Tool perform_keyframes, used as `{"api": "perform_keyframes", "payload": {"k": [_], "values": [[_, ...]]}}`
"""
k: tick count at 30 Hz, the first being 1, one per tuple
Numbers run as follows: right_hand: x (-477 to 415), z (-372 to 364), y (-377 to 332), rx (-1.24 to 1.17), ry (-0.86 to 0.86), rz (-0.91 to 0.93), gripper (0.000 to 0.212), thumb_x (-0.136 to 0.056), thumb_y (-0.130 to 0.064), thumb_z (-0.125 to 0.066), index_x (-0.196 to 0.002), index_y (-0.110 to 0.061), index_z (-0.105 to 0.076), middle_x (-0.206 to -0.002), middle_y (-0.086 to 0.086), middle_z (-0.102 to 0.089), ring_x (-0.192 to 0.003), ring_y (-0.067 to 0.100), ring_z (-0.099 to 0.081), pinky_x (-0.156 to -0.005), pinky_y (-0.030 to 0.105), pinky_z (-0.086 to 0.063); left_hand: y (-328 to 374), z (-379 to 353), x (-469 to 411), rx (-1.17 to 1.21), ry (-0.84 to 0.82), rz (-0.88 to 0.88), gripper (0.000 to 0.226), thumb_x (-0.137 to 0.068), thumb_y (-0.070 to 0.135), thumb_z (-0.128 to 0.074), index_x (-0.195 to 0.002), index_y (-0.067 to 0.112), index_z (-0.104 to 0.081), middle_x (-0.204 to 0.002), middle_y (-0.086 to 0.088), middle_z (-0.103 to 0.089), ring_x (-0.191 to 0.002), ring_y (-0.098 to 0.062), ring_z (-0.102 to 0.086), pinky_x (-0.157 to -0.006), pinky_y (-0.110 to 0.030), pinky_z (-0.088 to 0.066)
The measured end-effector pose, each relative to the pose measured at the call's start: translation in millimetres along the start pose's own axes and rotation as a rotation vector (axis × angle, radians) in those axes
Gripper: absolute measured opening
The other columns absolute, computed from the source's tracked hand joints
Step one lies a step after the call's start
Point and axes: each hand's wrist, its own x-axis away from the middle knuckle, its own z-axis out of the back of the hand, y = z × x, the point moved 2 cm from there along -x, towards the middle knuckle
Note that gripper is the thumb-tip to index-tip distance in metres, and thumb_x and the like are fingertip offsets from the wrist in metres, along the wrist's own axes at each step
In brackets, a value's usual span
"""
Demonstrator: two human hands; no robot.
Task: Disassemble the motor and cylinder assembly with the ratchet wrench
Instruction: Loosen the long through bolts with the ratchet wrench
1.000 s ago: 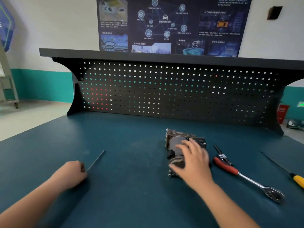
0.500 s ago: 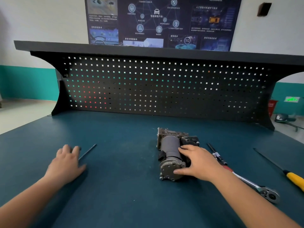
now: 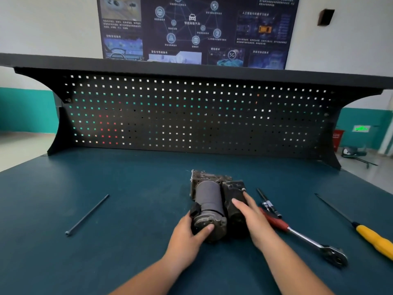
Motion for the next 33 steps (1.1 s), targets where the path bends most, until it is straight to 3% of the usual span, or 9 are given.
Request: {"api": "perform_keyframes", "payload": {"k": [4, 6, 8, 12, 14, 17, 25, 29, 33], "values": [[12.2, -18.8, 0.5, -0.144, 0.033, -0.019, 0.07, -0.083, -0.023, -0.07, -0.145, -0.027, -0.036, -0.13, -0.003, -0.057, -0.114, 0.016, -0.058, -0.105, 0.04, -0.043, -8.6, 17.0, 2.5, 0.096, 0.059, 0.027, 0.043, -0.082, 0.011, -0.072, -0.109, 0.037, -0.051, -0.1, 0.026, -0.061, -0.089, 0.02, -0.056, -0.076, 0.001, -0.039], [26.8, -29.8, -3.2, -0.152, 0.029, -0.016, 0.066, -0.084, -0.022, -0.069, -0.142, -0.029, -0.038, -0.13, -0.005, -0.056, -0.117, 0.016, -0.056, -0.107, 0.041, -0.04, -14.5, 30.2, 5.4, 0.133, 0.055, 0.053, 0.045, -0.081, 0.006, -0.071, -0.119, 0.024, -0.055, -0.106, 0.015, -0.065, -0.097, 0.007, -0.06, -0.089, -0.011, -0.043], [43.5, -40.0, -4.6, -0.087, 0.016, 0.007, 0.062, -0.086, -0.022, -0.067, -0.14, -0.028, -0.038, -0.136, -0.004, -0.051, -0.124, 0.016, -0.049, -0.111, 0.04, -0.035, -18.7, 45.6, 11.0, 0.138, 0.034, 0.049, 0.045, -0.08, 0.003, -0.071, -0.117, 0.024, -0.056, -0.108, 0.011, -0.067, -0.101, -0.001, -0.062, -0.095, -0.022, -0.045], [68.6, -59.5, -4.2, 0.1, -0.013, 0.064, 0.077, -0.091, -0.028, -0.059, -0.152, -0.016, -0.014, -0.156, 0.002, -0.021, -0.143, 0.017, -0.02, -0.119, 0.037, -0.015, -15.6, 75.7, 20.9, 0.074, 0.036, -0.025, 0.047, -0.078, 0.0, -0.071, -0.116, 0.023, -0.056, -0.111, 0.008, -0.067, -0.102, 0.004, -0.061, -0.094, -0.016, -0.044], [76.7, -67.1, -3.9, 0.185, -0.012, 0.078, 0.077, -0.094, -0.033, -0.053, -0.153, -0.011, -0.008, -0.16, 0.004, -0.001, -0.146, 0.014, -0.002, -0.117, 0.026, -0.003, -7.3, 88.2, 21.4, 0.013, 0.03, -0.082, 0.051, -0.076, 0.0, -0.073, -0.115, 0.028, -0.056, -0.115, 0.012, -0.064, -0.108, 0.008, -0.057, -0.097, -0.013, -0.039], [83.0, -71.9, -4.5, 0.14, 0.036, 0.066, 0.077, -0.095, -0.038, -0.049, -0.152, -0.011, -0.005, -0.159, 0.0, 0.015, -0.145, 0.008, 0.007, -0.108, 0.018, -0.004, 9.1, 96.8, 19.6, -0.102, 0.013, -0.176, 0.055, -0.075, 0.005, -0.076, -0.111, 0.038, -0.052, -0.114, 0.023, -0.058, -0.106, 0.023, -0.048, -0.088, 0.003, -0.032], [78.5, -76.5, -12.1, -0.242, 0.087, -0.064, 0.07, -0.095, -0.045, -0.049, -0.152, -0.022, -0.015, -0.159, -0.015, -0.002, -0.144, 0.008, -0.012, -0.114, 0.029, -0.013, 46.5, 103.6, -1.7, -0.17, -0.059, -0.222, 0.042, -0.078, 0.012, -0.075, -0.103, 0.039, -0.055, -0.101, 0.021, -0.064, -0.094, 0.018, -0.056, -0.078, 0.0, -0.04], [77.0, -83.0, -13.3, -0.458, 0.107, -0.11, 0.066, -0.092, -0.042, -0.055, -0.149, -0.021, -0.029, -0.157, -0.006, -0.022, -0.142, 0.015, -0.027, -0.117, 0.045, -0.023, 64.3, 104.2, -11.9, -0.238, -0.055, -0.262, 0.026, -0.079, 0.014, -0.074, -0.081, 0.034, -0.057, -0.071, 0.021, -0.066, -0.07, 0.013, -0.058, -0.062, -0.005, -0.04], [82.6, -87.7, -17.6, -0.664, 0.026, -0.165, 0.067, -0.082, -0.046, -0.06, -0.141, -0.018, -0.044, -0.141, 0.001, -0.05, -0.13, 0.018, -0.047, -0.111, 0.045, -0.034, 88.9, 101.6, -20.5, -0.287, -0.081, -0.312, 0.019, -0.079, 0.022, -0.074, -0.077, 0.032, -0.058, -0.067, 0.018, -0.064, -0.065, 0.009, -0.057, -0.058, -0.009, -0.041]]}}
